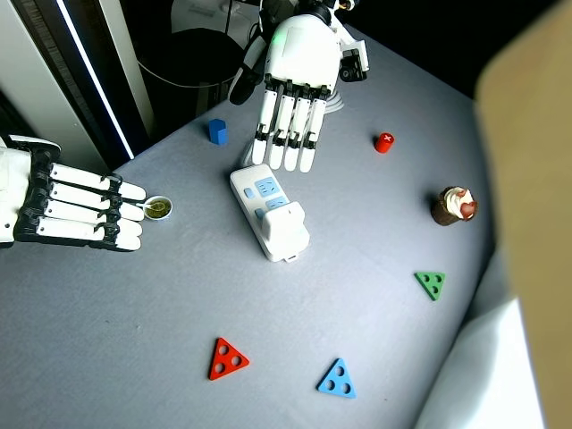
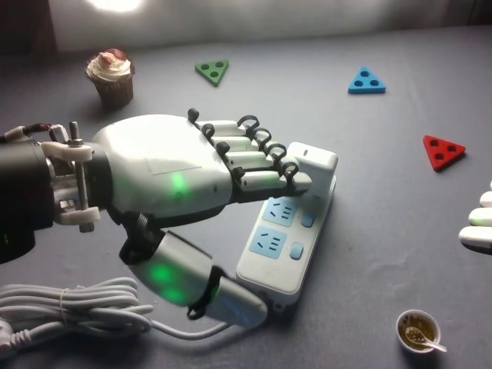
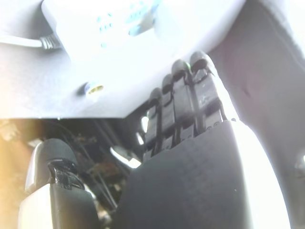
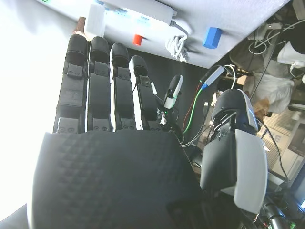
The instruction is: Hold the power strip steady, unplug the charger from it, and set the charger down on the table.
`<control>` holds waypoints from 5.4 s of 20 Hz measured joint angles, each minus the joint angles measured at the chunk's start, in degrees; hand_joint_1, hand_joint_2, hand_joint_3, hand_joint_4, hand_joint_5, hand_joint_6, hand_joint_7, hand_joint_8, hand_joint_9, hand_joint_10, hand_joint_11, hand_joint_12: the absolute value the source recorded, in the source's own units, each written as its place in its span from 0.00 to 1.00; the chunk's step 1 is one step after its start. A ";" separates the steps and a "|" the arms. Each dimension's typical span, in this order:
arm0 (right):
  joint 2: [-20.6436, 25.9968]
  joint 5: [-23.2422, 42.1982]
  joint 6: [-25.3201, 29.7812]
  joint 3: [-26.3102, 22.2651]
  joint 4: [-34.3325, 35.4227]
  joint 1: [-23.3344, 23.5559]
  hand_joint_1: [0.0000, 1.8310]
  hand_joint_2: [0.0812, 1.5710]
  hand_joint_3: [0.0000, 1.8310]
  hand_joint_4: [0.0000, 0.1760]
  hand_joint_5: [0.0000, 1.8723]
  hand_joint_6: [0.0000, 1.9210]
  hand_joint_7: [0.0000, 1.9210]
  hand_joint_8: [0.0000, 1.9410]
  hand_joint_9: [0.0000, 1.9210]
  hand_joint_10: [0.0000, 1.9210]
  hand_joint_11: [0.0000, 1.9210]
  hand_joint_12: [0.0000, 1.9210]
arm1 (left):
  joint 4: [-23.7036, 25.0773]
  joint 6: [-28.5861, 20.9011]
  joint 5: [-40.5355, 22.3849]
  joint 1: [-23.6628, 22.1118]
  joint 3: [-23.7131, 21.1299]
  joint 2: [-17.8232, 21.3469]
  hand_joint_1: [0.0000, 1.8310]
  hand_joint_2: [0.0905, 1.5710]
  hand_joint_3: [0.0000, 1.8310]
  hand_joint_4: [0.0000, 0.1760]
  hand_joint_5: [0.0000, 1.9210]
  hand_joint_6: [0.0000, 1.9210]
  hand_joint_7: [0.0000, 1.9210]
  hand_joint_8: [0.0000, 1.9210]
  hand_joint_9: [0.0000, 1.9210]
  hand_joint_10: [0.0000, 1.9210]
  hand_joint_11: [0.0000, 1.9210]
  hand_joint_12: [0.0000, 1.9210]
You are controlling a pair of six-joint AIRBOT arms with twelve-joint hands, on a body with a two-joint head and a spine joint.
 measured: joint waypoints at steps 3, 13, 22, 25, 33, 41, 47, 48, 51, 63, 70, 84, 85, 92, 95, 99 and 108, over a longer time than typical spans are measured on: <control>0.00 -0.07 0.00 0.00 -0.04 0.00 0.00 0.57 0.00 0.00 0.05 0.00 0.06 0.00 0.06 0.00 0.04 0.07 | 0.11 0.13 -0.04 0.57 0.00 0.00 0.00 0.57 0.01 0.00 0.02 0.00 0.03 0.00 0.03 0.00 0.02 0.06; -0.04 -0.46 -0.33 -0.81 4.52 0.81 0.15 0.63 0.00 0.00 0.08 0.00 0.09 0.00 0.09 0.00 0.07 0.07 | 0.15 0.13 0.90 3.89 2.05 -3.65 0.00 0.57 0.00 0.00 0.03 0.00 0.04 0.00 0.03 0.00 0.02 0.05; -4.31 -3.80 -3.34 -1.97 14.38 8.33 0.39 0.67 0.00 0.00 0.05 0.00 0.05 0.00 0.06 0.00 0.07 0.06 | 0.33 0.42 4.46 4.87 3.82 -7.78 0.00 0.58 0.00 0.00 0.03 0.00 0.05 0.00 0.04 0.00 0.02 0.05; -6.40 -6.78 -5.57 -2.82 19.63 10.91 0.45 0.66 0.00 0.00 0.07 0.01 0.08 0.01 0.08 0.01 0.09 0.07 | 0.28 0.39 5.38 4.90 4.31 -8.63 0.00 0.57 0.00 0.00 0.02 0.00 0.03 0.00 0.03 0.00 0.02 0.04; -11.23 -9.03 -9.88 -4.02 32.06 16.11 0.43 0.69 0.01 0.00 0.05 0.00 0.07 0.00 0.08 0.00 0.08 0.08 | 0.13 0.42 5.62 6.51 5.53 -9.99 0.00 0.58 0.00 0.00 0.02 0.00 0.03 0.00 0.02 0.00 0.02 0.04; -15.85 -10.88 -13.79 -4.26 42.49 22.77 0.44 0.70 0.00 0.00 0.06 0.00 0.07 0.00 0.08 0.00 0.08 0.08 | 0.13 0.20 5.53 7.26 5.73 -10.29 0.00 0.58 0.00 0.00 0.03 0.00 0.03 0.00 0.03 0.00 0.02 0.04; -20.11 -14.49 -18.56 -4.31 51.63 27.98 0.44 0.71 0.00 0.00 0.06 0.00 0.07 0.00 0.08 0.00 0.07 0.09 | -0.11 0.11 4.63 8.28 5.97 -10.78 0.00 0.58 0.00 0.00 0.02 0.00 0.04 0.00 0.03 0.00 0.02 0.03; -20.81 -14.84 -19.32 -4.52 51.87 29.05 0.44 0.70 0.00 0.00 0.06 0.00 0.07 0.00 0.08 0.00 0.08 0.09 | -0.13 -0.04 4.44 8.55 5.97 -10.84 0.00 0.58 0.00 0.00 0.02 0.00 0.04 0.00 0.03 0.00 0.02 0.03; -22.82 -16.22 -19.52 -4.70 54.90 31.28 0.45 0.71 0.00 0.00 0.06 0.00 0.08 0.00 0.09 0.00 0.08 0.10 | -0.11 -0.04 4.46 8.63 5.97 -11.02 0.00 0.58 0.00 0.00 0.03 0.00 0.04 0.00 0.03 0.00 0.02 0.03; -24.61 -18.14 -19.65 -3.04 63.69 35.78 0.49 0.69 0.00 0.00 0.07 0.00 0.08 0.00 0.09 0.00 0.05 0.19 | 0.33 -0.07 4.24 9.05 5.90 -10.82 0.00 0.58 0.00 0.00 0.02 0.00 0.03 0.00 0.03 0.00 0.02 0.03; -27.10 -20.52 -19.69 -0.50 64.06 36.15 0.51 0.69 0.00 0.00 0.09 0.00 0.09 0.00 0.10 0.00 0.00 0.34 | 0.39 -0.07 4.24 9.29 5.77 -10.69 0.00 0.58 0.00 0.00 0.03 0.00 0.04 0.00 0.03 0.00 0.03 0.03; -33.22 -21.11 -19.08 4.61 69.24 38.95 0.51 0.71 0.00 0.00 0.10 0.01 0.10 0.01 0.11 0.01 0.02 0.32 | 3.37 -3.13 4.92 9.44 5.31 -10.23 0.00 0.58 0.00 0.00 0.02 0.00 0.03 0.00 0.03 0.00 0.02 0.03; -33.35 -21.00 -18.80 4.79 69.44 38.99 0.53 0.70 0.00 0.00 0.12 0.00 0.12 0.00 0.13 0.00 0.03 0.32 | 5.88 -5.70 5.07 9.44 5.31 -10.23 0.00 0.58 0.00 0.00 0.02 0.00 0.04 0.00 0.03 0.00 0.03 0.03; -34.42 -21.00 -16.17 5.09 69.24 39.63 0.52 0.71 0.00 0.00 0.11 0.00 0.11 0.00 0.12 0.00 0.02 0.31 | 8.79 -7.93 4.81 9.38 5.60 -10.16 0.00 0.57 0.00 0.00 0.02 0.00 0.03 0.00 0.03 0.00 0.03 0.02; -34.67 -21.03 -15.13 5.68 69.46 39.63 0.53 0.70 0.00 0.00 0.11 0.00 0.12 0.00 0.12 0.00 0.03 0.31 | 9.18 -7.98 4.66 9.38 5.66 -10.19 0.00 0.58 0.00 0.00 0.02 0.00 0.03 0.00 0.03 0.00 0.02 0.02; -34.86 -21.44 -14.67 6.51 70.05 39.65 0.52 0.70 0.00 0.00 0.12 0.00 0.12 0.00 0.13 0.00 0.03 0.31 | 9.60 -7.96 4.66 9.38 5.66 -10.32 0.00 0.57 0.00 0.00 0.02 0.00 0.03 0.00 0.02 0.00 0.02 0.02; -35.52 -22.77 -13.68 7.19 70.03 39.65 0.54 0.70 0.00 0.00 0.16 0.01 0.16 0.00 0.17 0.01 0.07 0.31 | 9.66 -7.02 4.68 9.38 5.68 -10.64 0.00 0.57 0.00 0.00 0.01 0.00 0.02 0.00 0.02 0.00 0.02 0.02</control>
